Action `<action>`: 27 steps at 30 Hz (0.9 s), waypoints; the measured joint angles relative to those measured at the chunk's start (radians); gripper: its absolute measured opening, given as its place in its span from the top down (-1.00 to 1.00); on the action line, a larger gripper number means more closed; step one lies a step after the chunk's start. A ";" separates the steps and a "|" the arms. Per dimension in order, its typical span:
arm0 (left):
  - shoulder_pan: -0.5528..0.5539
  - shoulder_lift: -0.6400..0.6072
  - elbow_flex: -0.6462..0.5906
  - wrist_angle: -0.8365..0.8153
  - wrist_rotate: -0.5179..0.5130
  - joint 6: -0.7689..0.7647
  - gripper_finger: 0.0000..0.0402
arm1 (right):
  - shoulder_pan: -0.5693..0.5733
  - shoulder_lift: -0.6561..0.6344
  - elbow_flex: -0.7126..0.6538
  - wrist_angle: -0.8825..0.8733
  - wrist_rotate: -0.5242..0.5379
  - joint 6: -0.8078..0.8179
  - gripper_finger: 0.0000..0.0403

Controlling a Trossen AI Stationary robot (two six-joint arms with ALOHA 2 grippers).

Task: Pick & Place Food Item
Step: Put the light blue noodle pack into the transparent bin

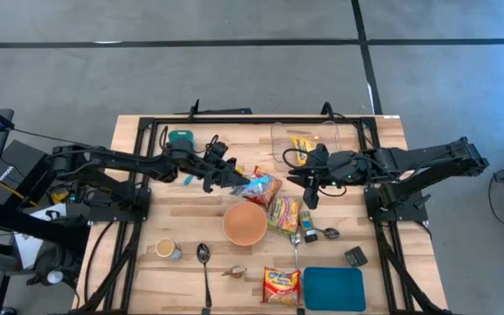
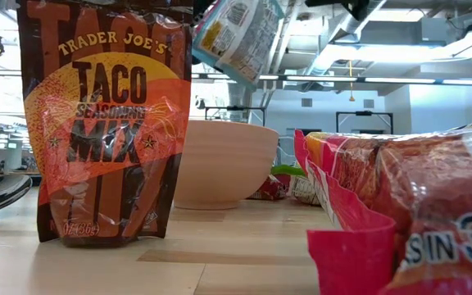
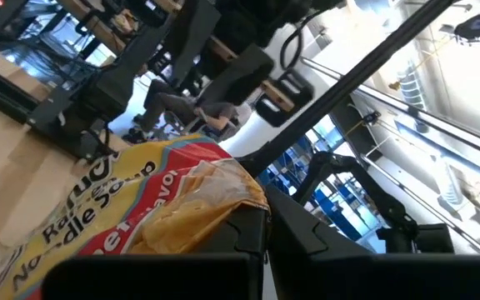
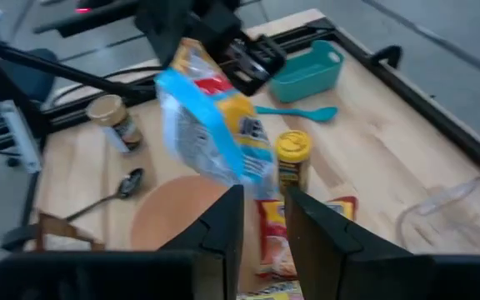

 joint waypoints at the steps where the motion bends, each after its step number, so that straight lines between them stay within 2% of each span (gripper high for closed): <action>1: 0.000 0.003 0.003 -0.001 0.004 -0.009 1.00 | 0.000 0.009 0.000 0.015 -0.001 0.000 0.54; 5: 0.000 0.008 0.012 0.002 0.015 -0.022 1.00 | 0.001 0.047 0.002 0.073 -0.001 -0.018 0.39; 12: 0.000 0.008 0.012 -0.013 0.056 -0.041 1.00 | 0.004 0.114 -0.001 0.129 -0.003 -0.076 0.00; 16: 0.000 0.008 0.012 -0.033 0.088 -0.043 1.00 | 0.003 0.128 -0.001 0.125 -0.049 -0.079 -0.15; 27: -0.001 0.008 0.012 -0.046 0.097 -0.043 1.00 | 0.008 0.125 0.000 0.164 -0.079 -0.078 -0.12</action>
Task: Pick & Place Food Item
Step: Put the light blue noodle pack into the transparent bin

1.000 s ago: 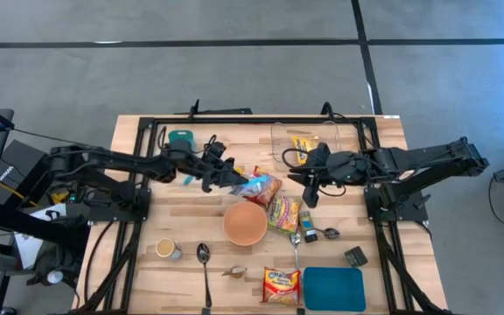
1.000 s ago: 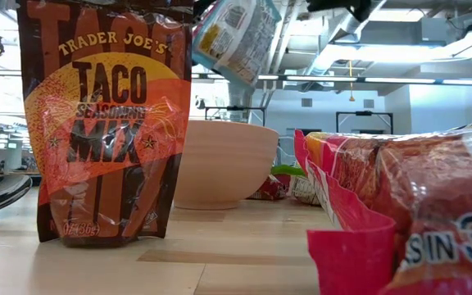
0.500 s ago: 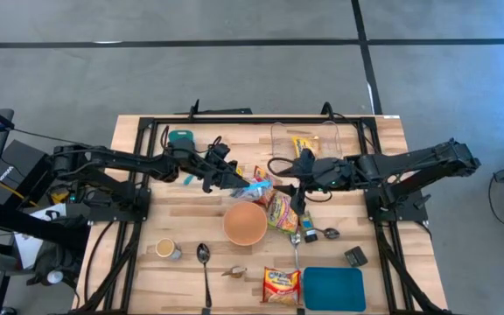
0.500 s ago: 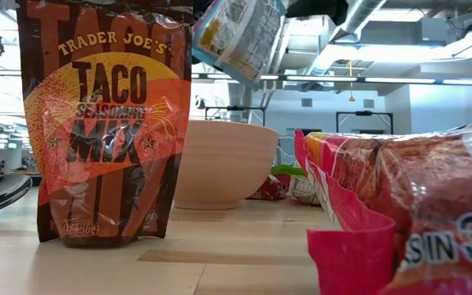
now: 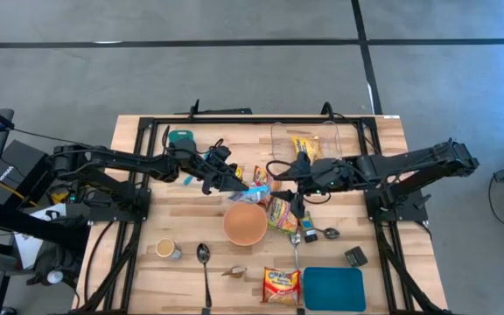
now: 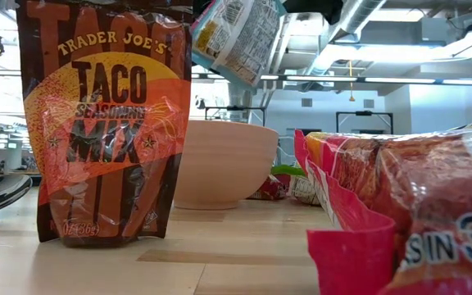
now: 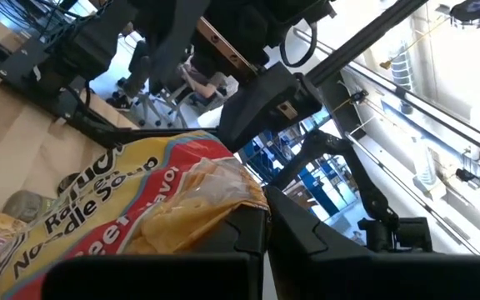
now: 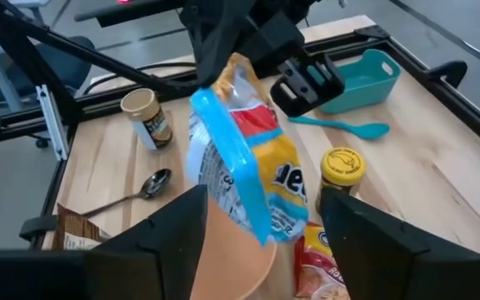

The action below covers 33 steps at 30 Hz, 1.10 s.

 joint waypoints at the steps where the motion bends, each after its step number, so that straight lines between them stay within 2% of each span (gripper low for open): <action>1: -0.001 0.000 0.000 0.000 0.000 0.000 1.00 | 0.000 0.000 0.000 0.001 0.000 0.000 -0.11; 14: -0.023 0.000 -0.001 0.001 0.000 0.000 1.00 | 0.007 0.001 0.000 0.003 0.000 0.002 -0.10; 33: -0.022 0.000 -0.002 0.001 -0.012 0.000 1.00 | 0.020 0.101 0.000 0.040 -0.026 0.003 -0.07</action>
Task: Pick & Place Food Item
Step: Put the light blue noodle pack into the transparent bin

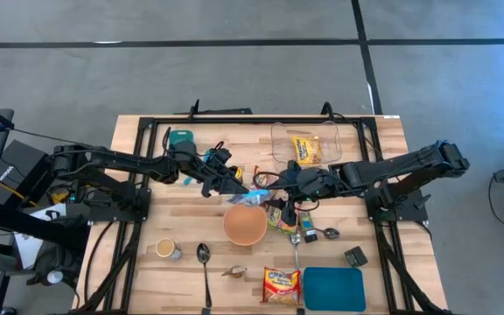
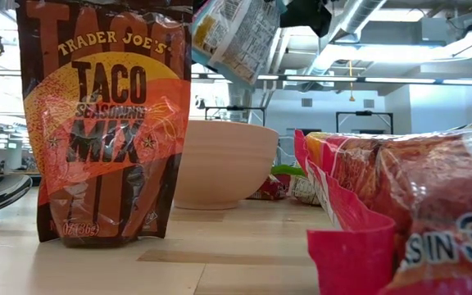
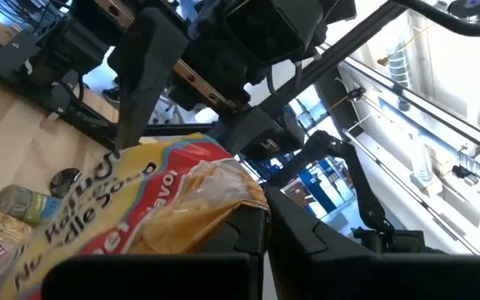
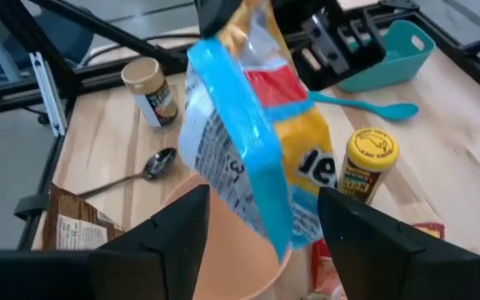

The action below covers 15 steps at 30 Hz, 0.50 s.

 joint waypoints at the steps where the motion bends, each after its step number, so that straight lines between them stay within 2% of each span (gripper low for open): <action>1: 0.000 0.000 0.000 -0.003 0.000 0.000 1.00 | 0.000 -0.002 0.000 0.006 0.000 0.000 -0.06; 15: 0.000 0.000 0.000 -0.006 0.000 0.000 1.00 | 0.000 -0.011 0.000 -0.006 -0.026 0.008 0.36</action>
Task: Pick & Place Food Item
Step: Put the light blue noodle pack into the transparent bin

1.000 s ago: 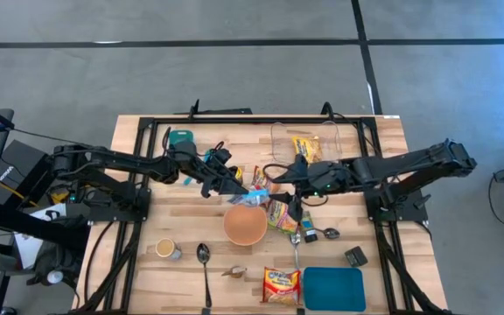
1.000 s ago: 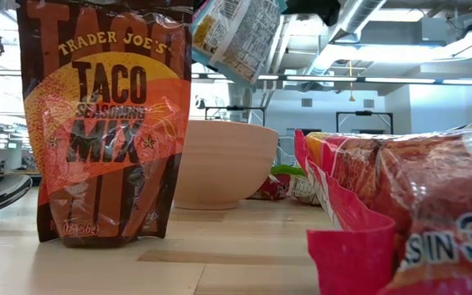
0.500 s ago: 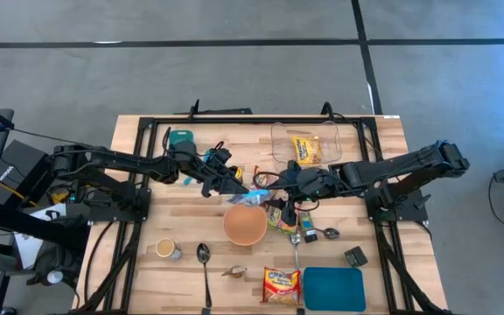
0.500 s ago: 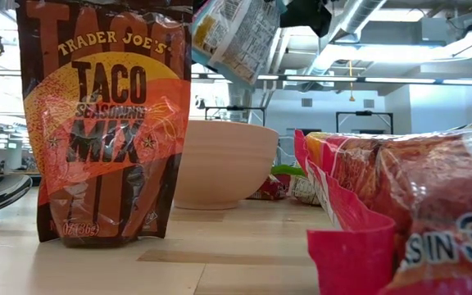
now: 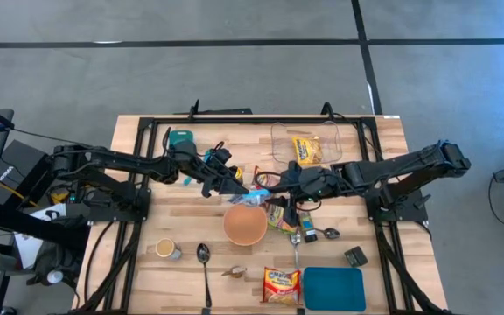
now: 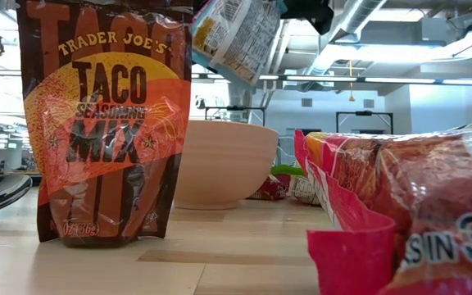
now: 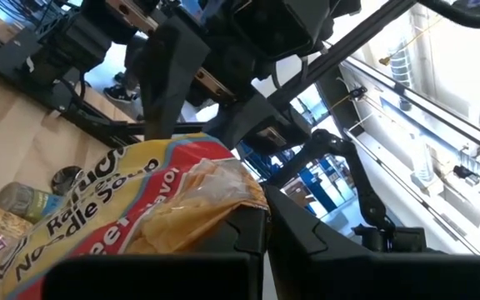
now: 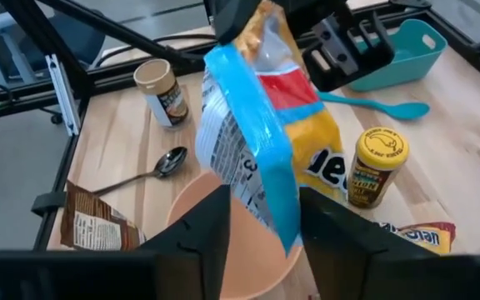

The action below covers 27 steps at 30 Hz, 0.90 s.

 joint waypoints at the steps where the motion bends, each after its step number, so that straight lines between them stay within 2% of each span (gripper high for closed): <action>1: 0.000 0.000 0.000 0.000 0.000 0.000 1.00 | 0.000 0.000 0.000 0.001 0.000 0.000 0.39; 19: 0.000 0.000 0.000 0.000 0.000 0.000 1.00 | 0.000 0.000 0.000 0.000 -0.001 0.000 0.72; 27: 0.000 0.000 0.000 0.000 0.000 0.001 0.99 | 0.000 0.000 0.000 0.001 -0.001 0.000 0.97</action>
